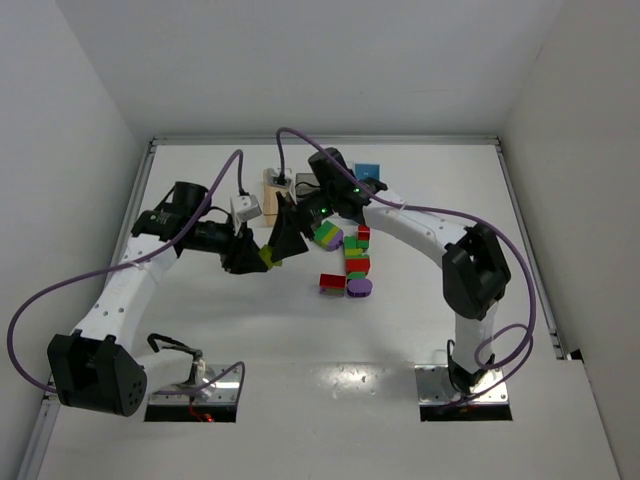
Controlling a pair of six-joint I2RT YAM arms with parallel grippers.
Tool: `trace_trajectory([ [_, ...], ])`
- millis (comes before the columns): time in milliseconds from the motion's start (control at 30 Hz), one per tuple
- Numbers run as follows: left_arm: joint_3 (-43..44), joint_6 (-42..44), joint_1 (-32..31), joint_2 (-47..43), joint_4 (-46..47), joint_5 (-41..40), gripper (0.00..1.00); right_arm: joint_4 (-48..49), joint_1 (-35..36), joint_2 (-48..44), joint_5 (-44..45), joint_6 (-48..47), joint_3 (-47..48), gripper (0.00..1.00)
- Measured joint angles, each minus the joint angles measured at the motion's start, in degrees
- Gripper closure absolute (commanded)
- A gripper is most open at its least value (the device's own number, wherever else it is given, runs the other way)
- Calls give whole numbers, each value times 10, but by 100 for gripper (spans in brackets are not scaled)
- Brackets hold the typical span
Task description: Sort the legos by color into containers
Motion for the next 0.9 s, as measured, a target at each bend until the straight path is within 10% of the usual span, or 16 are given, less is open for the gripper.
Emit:
trace_trajectory([
  [467, 1, -3, 0, 0, 3, 2, 92, 2, 1, 5, 5, 6, 1, 51],
  [900, 1, -13, -2, 4, 2, 3, 99, -4, 3, 5, 15, -17, 1, 79],
])
